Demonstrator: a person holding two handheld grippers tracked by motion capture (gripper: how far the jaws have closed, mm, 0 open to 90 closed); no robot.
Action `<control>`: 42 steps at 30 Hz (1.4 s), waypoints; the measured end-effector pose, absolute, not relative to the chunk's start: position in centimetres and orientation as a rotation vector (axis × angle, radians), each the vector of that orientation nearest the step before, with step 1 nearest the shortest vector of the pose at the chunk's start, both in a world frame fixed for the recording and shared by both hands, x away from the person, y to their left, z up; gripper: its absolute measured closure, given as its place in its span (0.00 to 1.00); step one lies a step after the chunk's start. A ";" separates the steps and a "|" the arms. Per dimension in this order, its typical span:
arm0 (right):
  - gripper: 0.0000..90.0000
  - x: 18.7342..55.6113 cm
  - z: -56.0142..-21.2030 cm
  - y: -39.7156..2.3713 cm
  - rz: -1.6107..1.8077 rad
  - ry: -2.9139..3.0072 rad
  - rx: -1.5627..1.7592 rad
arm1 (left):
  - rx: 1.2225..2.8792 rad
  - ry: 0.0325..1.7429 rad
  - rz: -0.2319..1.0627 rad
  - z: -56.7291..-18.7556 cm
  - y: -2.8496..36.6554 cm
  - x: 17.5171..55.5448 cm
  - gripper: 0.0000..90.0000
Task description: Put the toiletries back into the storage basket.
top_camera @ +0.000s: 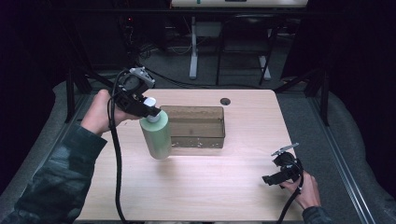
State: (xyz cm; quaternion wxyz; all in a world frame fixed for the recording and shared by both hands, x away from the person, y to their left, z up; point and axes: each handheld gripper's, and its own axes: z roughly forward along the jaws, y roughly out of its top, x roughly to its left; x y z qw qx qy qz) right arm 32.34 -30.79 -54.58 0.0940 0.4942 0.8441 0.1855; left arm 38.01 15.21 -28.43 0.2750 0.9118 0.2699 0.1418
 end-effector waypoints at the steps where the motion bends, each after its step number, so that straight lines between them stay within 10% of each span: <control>1: 0.03 32.3 -54.6 -30.8 0.547 2.505 1.467 | 2.452 0.725 0.381 -28.3 15.2 38.0 0.70; 42: 0.04 32.1 -54.5 -31.1 0.575 2.498 1.480 | 2.437 0.701 0.469 -24.2 12.6 40.3 0.70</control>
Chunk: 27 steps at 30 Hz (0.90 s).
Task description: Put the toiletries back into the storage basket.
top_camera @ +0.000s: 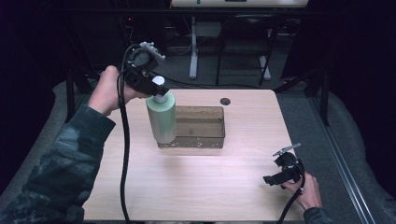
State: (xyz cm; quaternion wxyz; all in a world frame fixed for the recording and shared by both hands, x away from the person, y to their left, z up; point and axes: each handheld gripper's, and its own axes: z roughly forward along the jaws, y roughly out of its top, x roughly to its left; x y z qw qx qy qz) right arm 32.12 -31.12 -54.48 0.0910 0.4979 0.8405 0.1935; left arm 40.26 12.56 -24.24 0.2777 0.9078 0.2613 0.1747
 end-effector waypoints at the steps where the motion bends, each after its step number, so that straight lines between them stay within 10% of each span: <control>1: 0.04 32.1 -54.5 -31.1 0.578 2.499 1.478 | 2.435 0.698 0.474 -24.2 12.5 40.3 0.70; 27: 0.03 32.1 -54.5 -31.1 0.578 2.495 1.464 | 2.434 0.775 0.521 -24.3 11.7 43.2 0.70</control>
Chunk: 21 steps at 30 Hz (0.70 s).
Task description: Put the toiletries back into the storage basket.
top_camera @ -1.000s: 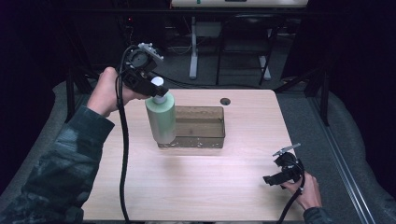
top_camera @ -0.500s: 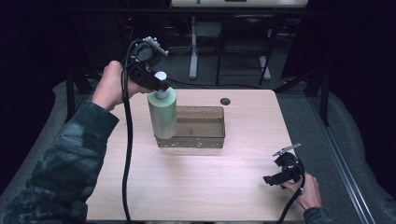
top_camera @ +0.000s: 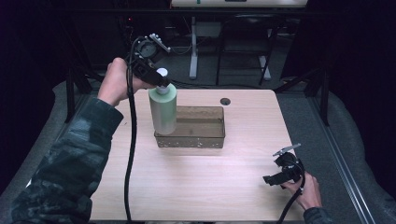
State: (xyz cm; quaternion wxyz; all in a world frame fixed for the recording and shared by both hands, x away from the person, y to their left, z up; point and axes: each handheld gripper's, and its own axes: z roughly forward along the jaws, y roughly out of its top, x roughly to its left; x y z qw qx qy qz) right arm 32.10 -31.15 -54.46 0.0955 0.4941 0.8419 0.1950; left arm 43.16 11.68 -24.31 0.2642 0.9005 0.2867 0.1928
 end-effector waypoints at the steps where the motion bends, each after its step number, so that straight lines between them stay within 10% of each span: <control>1: 0.03 32.1 -54.5 -31.1 0.579 2.495 1.465 | 2.435 0.776 0.526 -24.3 11.7 43.3 0.70; 21: 0.04 32.1 -54.4 -31.0 0.577 2.500 1.455 | 2.423 0.814 0.564 -25.5 11.4 44.9 0.70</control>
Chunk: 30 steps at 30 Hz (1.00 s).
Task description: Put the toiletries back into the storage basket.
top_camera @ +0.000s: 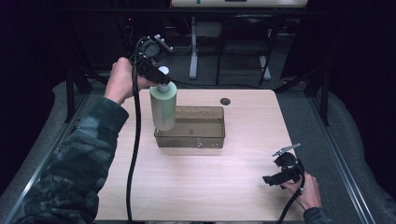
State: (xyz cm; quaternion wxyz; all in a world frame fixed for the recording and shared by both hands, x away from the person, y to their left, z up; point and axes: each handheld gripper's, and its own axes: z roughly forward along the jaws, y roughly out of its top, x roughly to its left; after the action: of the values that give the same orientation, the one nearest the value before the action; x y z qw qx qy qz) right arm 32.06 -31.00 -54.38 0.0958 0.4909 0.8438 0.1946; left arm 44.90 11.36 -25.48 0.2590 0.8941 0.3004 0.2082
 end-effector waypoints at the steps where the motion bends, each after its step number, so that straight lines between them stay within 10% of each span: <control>1: 0.04 32.1 -54.4 -31.0 0.576 2.501 1.450 | 2.418 0.821 0.558 -25.6 11.4 45.0 0.70; 30: 0.04 32.0 -54.3 -30.6 0.592 2.512 1.445 | 2.420 0.854 0.524 -28.5 10.8 46.7 0.70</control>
State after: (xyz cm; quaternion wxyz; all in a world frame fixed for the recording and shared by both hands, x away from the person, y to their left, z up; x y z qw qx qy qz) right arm 31.97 -30.64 -54.26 0.0921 0.4864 0.8457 0.1994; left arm 46.71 10.77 -28.49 0.2581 0.8927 0.3149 0.1932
